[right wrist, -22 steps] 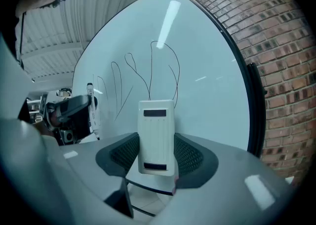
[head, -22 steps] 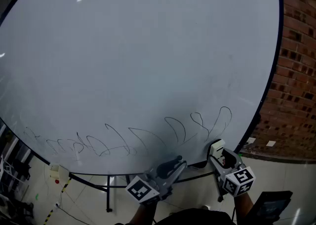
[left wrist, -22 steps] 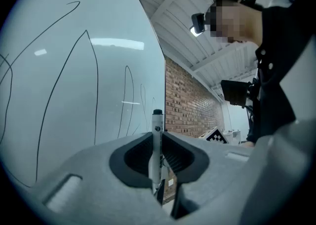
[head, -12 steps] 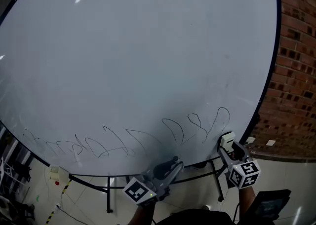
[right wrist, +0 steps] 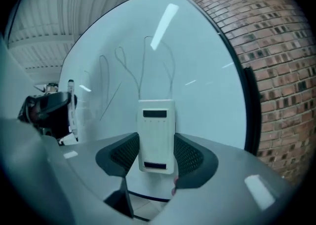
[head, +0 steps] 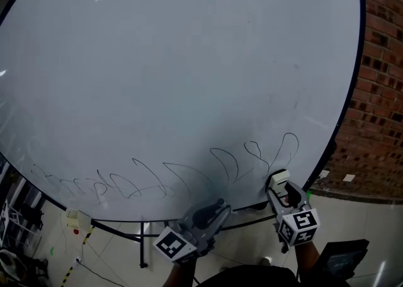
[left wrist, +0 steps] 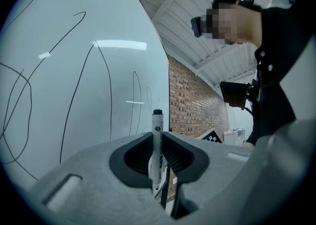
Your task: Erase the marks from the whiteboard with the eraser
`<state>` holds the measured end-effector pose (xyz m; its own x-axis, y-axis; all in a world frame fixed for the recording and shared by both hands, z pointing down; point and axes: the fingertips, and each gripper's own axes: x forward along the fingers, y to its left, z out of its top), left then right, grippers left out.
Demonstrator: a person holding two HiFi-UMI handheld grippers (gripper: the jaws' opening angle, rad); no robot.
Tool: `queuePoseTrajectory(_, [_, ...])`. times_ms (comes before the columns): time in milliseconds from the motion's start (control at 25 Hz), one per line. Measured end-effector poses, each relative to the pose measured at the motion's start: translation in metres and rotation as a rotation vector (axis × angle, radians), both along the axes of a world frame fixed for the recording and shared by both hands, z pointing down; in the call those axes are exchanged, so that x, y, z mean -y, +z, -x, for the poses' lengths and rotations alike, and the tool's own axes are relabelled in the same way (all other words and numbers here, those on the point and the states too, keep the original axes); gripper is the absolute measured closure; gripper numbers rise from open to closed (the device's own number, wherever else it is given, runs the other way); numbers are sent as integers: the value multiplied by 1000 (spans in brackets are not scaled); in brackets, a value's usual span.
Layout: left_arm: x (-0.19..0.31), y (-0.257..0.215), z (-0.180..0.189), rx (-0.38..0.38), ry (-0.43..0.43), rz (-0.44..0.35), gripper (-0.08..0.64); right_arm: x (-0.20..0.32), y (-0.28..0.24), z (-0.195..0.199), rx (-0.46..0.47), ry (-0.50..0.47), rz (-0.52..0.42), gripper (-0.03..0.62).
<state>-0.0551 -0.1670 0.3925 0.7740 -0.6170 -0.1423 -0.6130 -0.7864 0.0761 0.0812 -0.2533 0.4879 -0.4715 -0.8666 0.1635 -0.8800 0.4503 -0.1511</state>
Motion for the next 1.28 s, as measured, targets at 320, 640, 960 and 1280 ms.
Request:
queuePoseTrajectory(320, [2, -5, -4, -2, 16, -17, 499, 10, 1, -42, -7, 66, 16, 365])
queuePoseTrajectory(640, [2, -7, -3, 4, 9, -25, 499, 25, -3, -96, 7, 175, 13, 365])
queuePoseTrajectory(960, [-2, -13, 3, -3, 3, -37, 497, 16, -8, -62, 39, 139, 5, 365])
queuePoseTrajectory(1280, [-4, -13, 6, -10, -4, -39, 499, -1, -17, 6, -42, -29, -37, 365])
